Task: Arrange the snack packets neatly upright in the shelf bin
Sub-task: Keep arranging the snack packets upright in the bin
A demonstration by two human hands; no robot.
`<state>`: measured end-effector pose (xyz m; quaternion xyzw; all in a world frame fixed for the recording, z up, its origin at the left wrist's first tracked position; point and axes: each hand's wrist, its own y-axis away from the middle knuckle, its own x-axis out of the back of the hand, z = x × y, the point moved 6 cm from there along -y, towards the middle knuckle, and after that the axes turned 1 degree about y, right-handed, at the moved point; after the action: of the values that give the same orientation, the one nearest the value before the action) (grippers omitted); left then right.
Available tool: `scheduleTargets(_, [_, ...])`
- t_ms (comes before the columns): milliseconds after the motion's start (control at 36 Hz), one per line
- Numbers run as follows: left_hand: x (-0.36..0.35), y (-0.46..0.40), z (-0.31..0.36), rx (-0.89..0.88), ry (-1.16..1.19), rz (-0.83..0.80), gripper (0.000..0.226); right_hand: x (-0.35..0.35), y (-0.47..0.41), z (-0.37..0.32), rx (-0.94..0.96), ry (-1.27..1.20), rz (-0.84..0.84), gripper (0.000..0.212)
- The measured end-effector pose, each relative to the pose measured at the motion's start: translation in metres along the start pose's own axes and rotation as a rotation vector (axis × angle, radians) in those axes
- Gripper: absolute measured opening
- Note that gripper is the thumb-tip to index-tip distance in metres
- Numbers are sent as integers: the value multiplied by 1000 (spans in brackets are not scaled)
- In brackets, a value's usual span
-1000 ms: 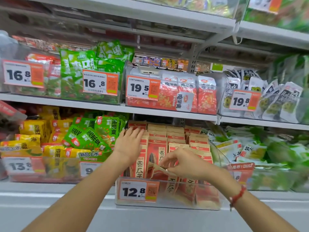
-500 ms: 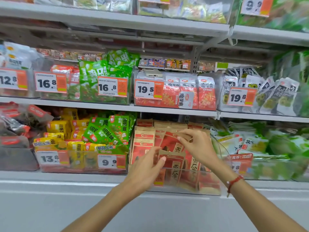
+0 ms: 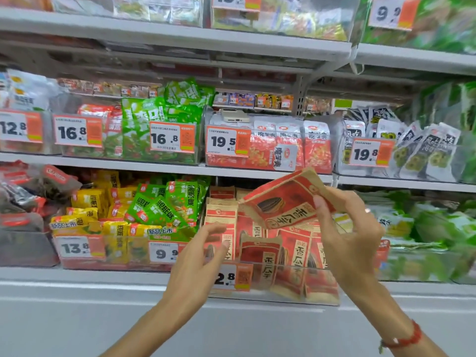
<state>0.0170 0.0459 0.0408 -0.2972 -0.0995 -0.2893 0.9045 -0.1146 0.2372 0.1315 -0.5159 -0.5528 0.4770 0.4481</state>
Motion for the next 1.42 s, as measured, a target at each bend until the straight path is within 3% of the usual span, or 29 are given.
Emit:
scheduleTargets(56, [0,1,5,19,91,5,18,7,3,-7,-42,-38,34,15])
scheduleTargets(139, [-1,2,16,22,172,1,18,7,8,-5,-254,-167,24,17])
scheduleTargets(333, [-16,3,16,-16,171,-133,49,-25,43,16,-746,-448,-303,17])
scheduleTargets(444, [-23,4,8,0,123,-190,23,-35,65,22,-933,-555,-368,16])
scheduleTargets(583, [-28,6,0,67,208,-200,17,-39,80,28,-1095,-593,-316,18])
scheduleTargets(806, [-24,18,-9,166,383,24,17,-58,90,27,-1084,-517,-528,21])
scheduleTargets(945, [-13,23,-12,88,189,96,22,-55,81,19,-801,-298,-487,12])
scheduleTargets(1056, [-16,27,-8,120,231,82,44,-55,76,12,-704,-260,-470,12])
scheduleTargets(1167, [-29,34,-8,172,215,-23,100,-57,81,11,-713,-246,-493,17])
scheduleTargets(1417, [-30,35,-13,212,315,-182,71,-66,95,4,-1059,-593,-687,17])
